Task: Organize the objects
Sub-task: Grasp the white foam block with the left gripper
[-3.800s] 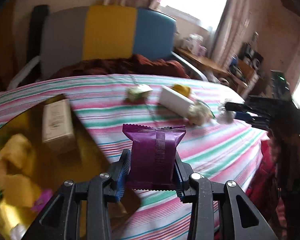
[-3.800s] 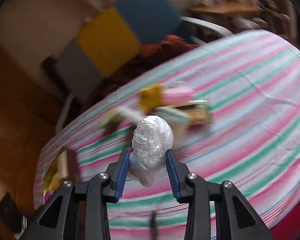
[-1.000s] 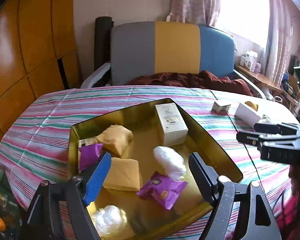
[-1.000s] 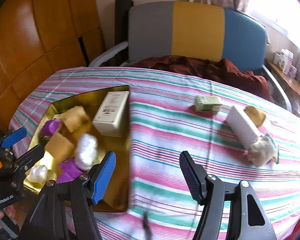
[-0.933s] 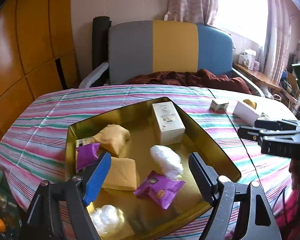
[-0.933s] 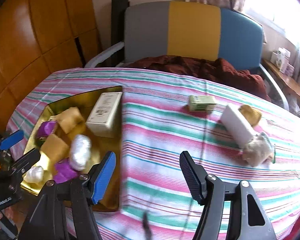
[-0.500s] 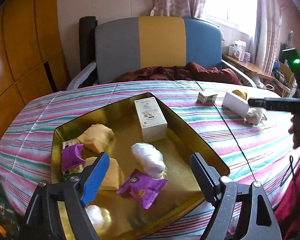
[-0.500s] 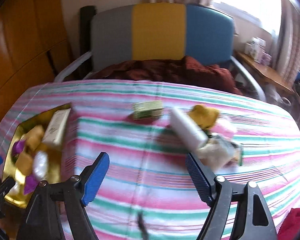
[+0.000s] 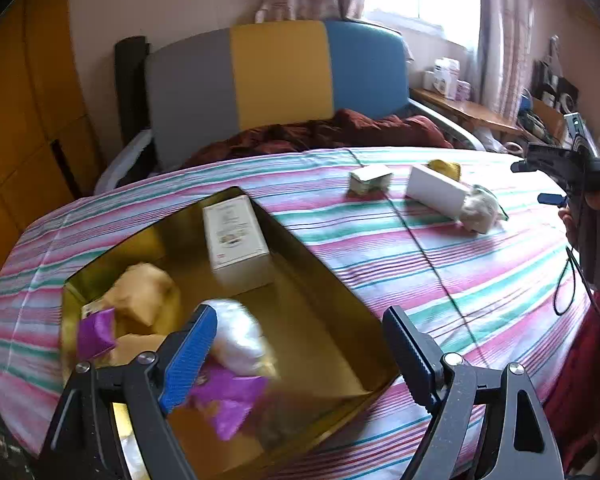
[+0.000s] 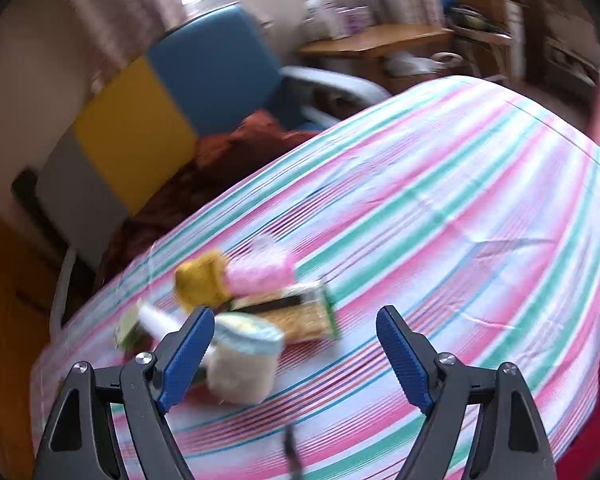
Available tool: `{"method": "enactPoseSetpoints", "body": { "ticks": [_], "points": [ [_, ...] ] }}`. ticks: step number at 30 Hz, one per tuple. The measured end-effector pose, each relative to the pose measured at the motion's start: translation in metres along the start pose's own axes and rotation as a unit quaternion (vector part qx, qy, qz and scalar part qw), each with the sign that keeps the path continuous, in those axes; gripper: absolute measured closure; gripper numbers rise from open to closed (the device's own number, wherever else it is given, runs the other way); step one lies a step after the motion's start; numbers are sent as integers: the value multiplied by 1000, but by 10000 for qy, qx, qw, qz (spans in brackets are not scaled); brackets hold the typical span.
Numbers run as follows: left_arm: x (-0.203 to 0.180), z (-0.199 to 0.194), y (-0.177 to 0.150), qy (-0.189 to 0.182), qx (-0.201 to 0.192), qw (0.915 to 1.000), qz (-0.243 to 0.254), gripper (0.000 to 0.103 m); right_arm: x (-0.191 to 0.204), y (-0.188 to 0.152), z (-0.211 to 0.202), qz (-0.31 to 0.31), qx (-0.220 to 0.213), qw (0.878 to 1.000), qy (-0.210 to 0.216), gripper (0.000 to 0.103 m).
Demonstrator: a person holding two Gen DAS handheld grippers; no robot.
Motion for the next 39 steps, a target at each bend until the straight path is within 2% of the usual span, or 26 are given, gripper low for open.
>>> {"method": "enactPoseSetpoints", "body": {
  "ticks": [3, 8, 15, 22, 29, 39],
  "points": [
    [-18, 7, 9, -181, 34, 9997, 163, 18, -11, 0, 0, 316, 96, 9993, 147, 18],
    [-46, 23, 33, -595, 110, 9980, 194, 18, -12, 0, 8, 324, 380, 9985, 228, 18],
    [-79, 45, 52, -805, 246, 9959, 335, 18, -18, -2, 19, 596, 707, 9942, 540, 18],
    [-98, 80, 80, -1151, 541, 9918, 142, 18, -16, -5, 19, 662, 811, 9915, 770, 18],
    [-114, 115, 110, -1297, 717, 9889, -75, 18, -17, -3, 24, 815, 934, 9870, 1025, 18],
    [-144, 182, 156, -1224, 949, 9871, -416, 18, -15, -4, 27, 870, 1020, 9830, 1254, 18]
  ]
}}
Point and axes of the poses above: each gripper's, at about its wrist camera, not at the fingertips, and z roughly the way its jaws point, x to its left, y to its top, the point moved 1 cm from there along z, roughly the way its jaws point
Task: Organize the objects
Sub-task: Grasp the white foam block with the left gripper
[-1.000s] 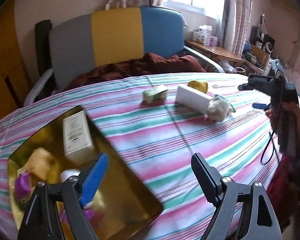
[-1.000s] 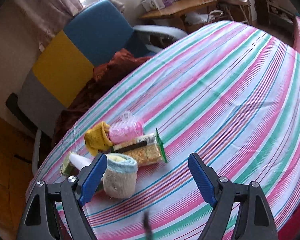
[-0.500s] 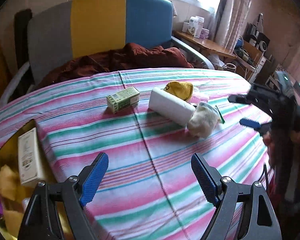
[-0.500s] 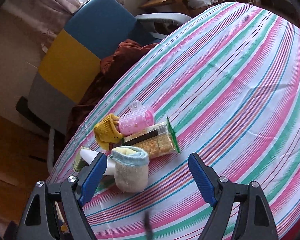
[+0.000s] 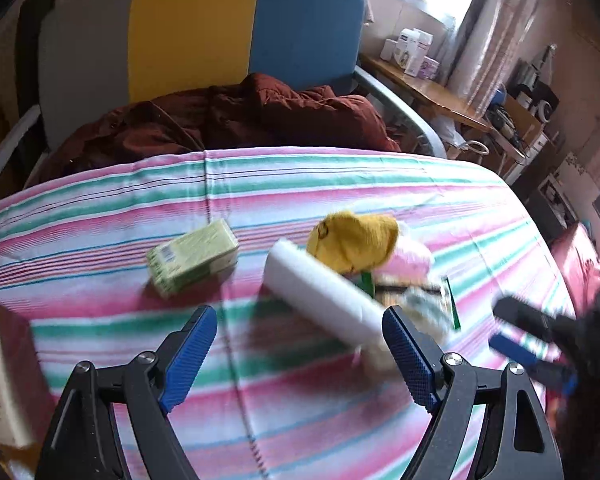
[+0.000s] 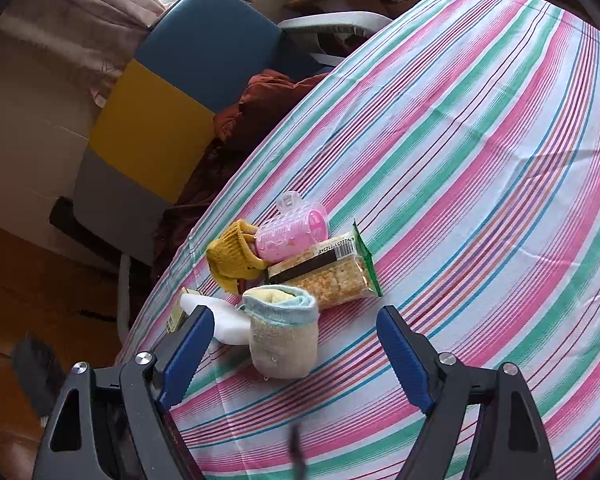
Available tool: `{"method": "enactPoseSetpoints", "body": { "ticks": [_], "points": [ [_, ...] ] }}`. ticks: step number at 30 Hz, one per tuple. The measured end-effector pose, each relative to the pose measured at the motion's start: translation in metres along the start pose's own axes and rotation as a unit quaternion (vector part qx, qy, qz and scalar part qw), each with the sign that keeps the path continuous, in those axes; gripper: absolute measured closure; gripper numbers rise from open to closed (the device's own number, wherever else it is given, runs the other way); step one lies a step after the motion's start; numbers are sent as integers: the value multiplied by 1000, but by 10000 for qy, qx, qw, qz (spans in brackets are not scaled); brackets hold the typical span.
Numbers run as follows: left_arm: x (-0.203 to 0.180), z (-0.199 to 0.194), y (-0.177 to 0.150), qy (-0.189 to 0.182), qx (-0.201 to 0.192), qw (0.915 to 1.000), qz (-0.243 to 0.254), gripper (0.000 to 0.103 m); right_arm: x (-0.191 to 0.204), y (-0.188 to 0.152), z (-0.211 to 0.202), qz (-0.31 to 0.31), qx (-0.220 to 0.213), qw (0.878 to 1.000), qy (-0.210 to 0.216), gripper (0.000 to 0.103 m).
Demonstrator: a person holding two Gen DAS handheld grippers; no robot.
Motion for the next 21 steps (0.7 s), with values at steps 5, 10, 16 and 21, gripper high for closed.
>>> {"method": "enactPoseSetpoints", "body": {
  "ticks": [5, 10, 16, 21],
  "points": [
    [4, 38, 13, 180, 248, 9991, -281, 18, -1, 0, 2, 30, 71, 10000, 55, 18],
    [18, 34, -2, 166, 262, 9989, -347, 16, 0, 0, 4, 20, 112, 9999, 103, 18],
    [42, 29, -31, 310, 474, 9973, -466, 17, 3, -2, 6, -91, 190, 9998, 40, 18],
    [46, 26, -37, 147, 662, 9943, -828, 18, 3, -2, 7, -111, 184, 9998, -5, 18]
  ]
}}
Point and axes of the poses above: each gripper's, at about its wrist camera, not at the fingertips, and z roughly the way its jaws point, x to its left, y to its top, the point moved 1 cm from there along z, roughly the way its jaws point
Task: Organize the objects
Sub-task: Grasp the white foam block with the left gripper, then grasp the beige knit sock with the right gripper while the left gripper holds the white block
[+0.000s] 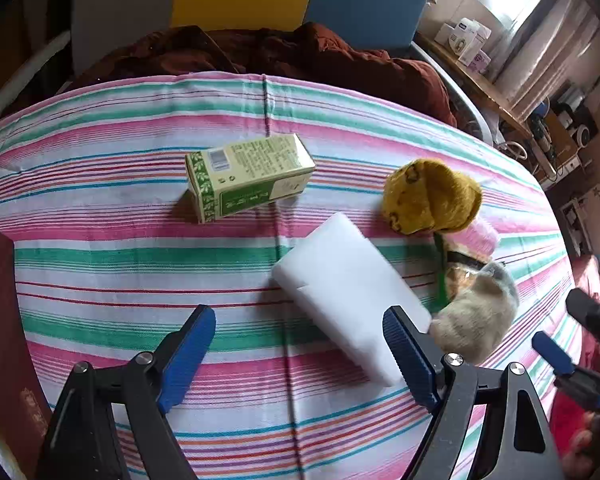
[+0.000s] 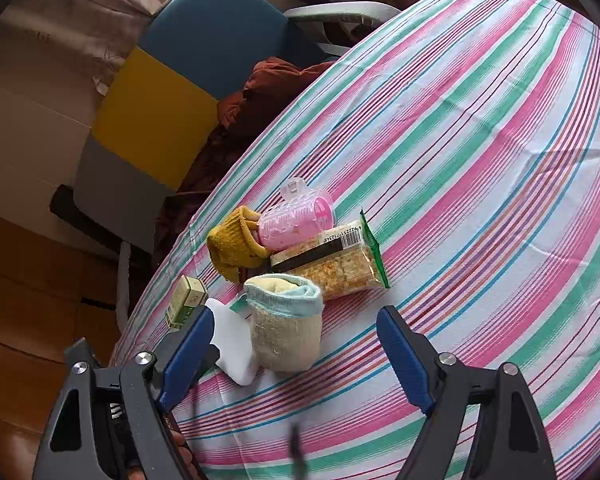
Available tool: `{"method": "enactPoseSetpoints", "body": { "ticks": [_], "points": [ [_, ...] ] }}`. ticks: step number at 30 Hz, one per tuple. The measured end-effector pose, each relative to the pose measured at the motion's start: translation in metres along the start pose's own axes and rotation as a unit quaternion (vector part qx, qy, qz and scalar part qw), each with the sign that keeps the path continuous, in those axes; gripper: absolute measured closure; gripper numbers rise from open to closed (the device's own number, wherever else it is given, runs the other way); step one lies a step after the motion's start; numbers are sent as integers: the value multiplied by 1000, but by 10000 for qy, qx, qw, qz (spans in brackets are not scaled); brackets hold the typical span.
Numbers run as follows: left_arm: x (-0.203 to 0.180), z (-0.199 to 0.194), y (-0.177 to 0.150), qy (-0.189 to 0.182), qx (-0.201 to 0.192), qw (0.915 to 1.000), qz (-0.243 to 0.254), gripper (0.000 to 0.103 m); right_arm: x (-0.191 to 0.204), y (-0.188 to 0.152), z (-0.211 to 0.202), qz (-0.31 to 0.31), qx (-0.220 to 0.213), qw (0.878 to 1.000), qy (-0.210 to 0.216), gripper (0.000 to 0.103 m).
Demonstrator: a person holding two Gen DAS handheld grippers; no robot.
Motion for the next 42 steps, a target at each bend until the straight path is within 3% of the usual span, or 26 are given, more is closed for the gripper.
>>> {"method": "enactPoseSetpoints", "body": {
  "ticks": [4, 10, 14, 16, 18, 23, 30, 33, 36, 38, 40, 42],
  "points": [
    [-12, -2, 7, -38, 56, 9999, -117, 17, 0, 0, -1, 1, 12, 10000, 32, 18],
    [-33, 16, 26, 354, 242, 9990, -133, 17, -1, 0, -2, 56, 11, 9999, 131, 18],
    [-43, 30, 28, 717, 275, 9968, 220, 17, -3, 1, -4, 137, -15, 9997, 178, 18],
    [-42, 31, 22, 705, 193, 9965, 396, 18, -4, 1, -3, 153, 2, 9997, 172, 18],
    [-43, 28, 16, 770, 77, 9947, 676, 24, -4, 1, -3, 152, 4, 9998, 147, 18],
    [-30, 10, -1, 546, -23, 9935, 998, 31, -1, 0, 4, 17, 105, 9999, -36, 18],
    [-20, -13, -38, 339, -94, 9921, 1204, 32, 7, -5, 30, -306, 557, 9969, -459, 18],
    [-15, -24, -57, 263, -119, 9905, 1348, 32, 8, -8, 44, -141, 857, 9960, -215, 18],
    [-14, -31, -75, 161, -190, 9890, 1458, 32, 18, -11, 53, -333, 891, 9951, -281, 18],
    [-18, -31, -80, 144, -225, 9872, 1573, 32, 26, -15, 59, -523, 903, 9937, -398, 24],
    [-16, -36, -92, 125, -222, 9863, 1633, 32, 30, -18, 64, -647, 907, 9921, -574, 45],
    [-11, -39, -98, 75, -231, 9873, 1569, 32, 29, -20, 65, -756, 920, 9909, -626, 49]
  ]
}}
Point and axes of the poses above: each gripper's, at about its wrist camera, not at the fingertips, and z roughly the way its jaws point, x to its left, y to its top, the point moved 1 cm from there along z, roughly the way its jaws point
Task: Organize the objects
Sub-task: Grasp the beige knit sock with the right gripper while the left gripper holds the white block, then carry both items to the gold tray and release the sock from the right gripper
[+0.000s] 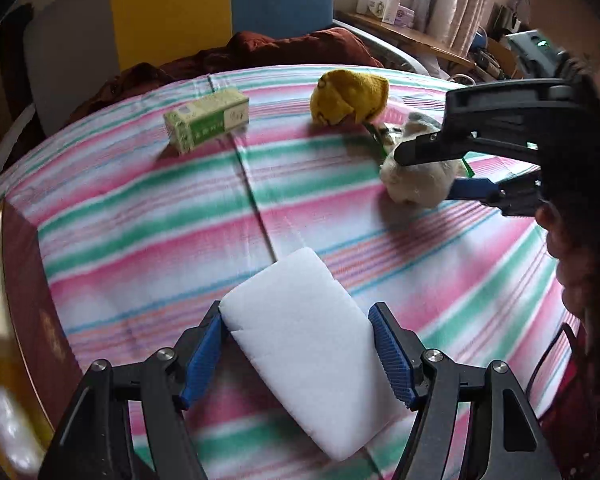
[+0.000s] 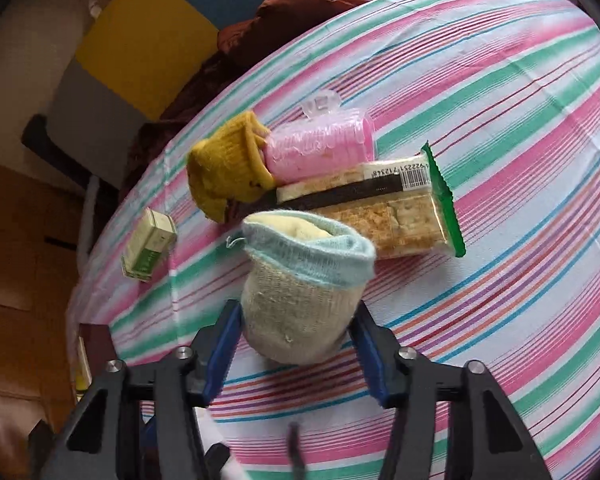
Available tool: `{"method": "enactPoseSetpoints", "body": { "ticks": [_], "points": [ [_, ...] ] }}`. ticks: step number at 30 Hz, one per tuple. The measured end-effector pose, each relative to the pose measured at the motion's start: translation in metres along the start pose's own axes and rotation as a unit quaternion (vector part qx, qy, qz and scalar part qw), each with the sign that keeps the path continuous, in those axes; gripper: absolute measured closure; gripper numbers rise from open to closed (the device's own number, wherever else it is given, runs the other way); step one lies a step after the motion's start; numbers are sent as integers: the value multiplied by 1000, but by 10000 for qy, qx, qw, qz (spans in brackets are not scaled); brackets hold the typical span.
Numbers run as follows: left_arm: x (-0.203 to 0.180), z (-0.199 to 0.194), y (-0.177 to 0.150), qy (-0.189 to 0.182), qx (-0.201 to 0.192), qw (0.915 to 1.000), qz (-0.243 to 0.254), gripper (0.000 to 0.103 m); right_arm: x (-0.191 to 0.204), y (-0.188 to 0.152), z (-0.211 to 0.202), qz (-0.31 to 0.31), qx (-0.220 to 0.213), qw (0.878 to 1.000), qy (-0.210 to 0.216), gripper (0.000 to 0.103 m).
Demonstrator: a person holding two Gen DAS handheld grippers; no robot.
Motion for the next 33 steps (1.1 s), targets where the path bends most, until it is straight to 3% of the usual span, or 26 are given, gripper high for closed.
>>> {"method": "enactPoseSetpoints", "body": {
  "ticks": [3, 8, 15, 26, 29, 33],
  "points": [
    [3, -8, -7, -77, -31, 9999, -91, 32, 4, -3, -8, -199, -135, 9997, -28, 51],
    [6, -36, -18, -215, -336, 9991, -148, 32, 30, -14, -18, -892, -133, 9939, 639, 51],
    [27, -86, -28, -128, -826, 9959, -335, 31, 75, -48, -6, -2288, 93, 9732, 209, 51],
    [102, -171, -69, 475, -1510, 9828, -951, 31, 97, -68, 2, -2832, 115, 9590, 54, 51],
    [134, -186, -87, 735, -1554, 9773, -1240, 31, 110, -78, -3, -2887, 95, 9571, 246, 51],
    [180, -201, -118, 1081, -1554, 9648, -1824, 31, 147, -112, -17, -3269, 113, 9431, 602, 51]
  ]
}}
Point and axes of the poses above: each gripper's, at about its wrist camera, not at the fingertips, and z roughly the way its jaws point, x to its left, y to its top, the point moved 1 cm from there along z, roughly the way its jaws point
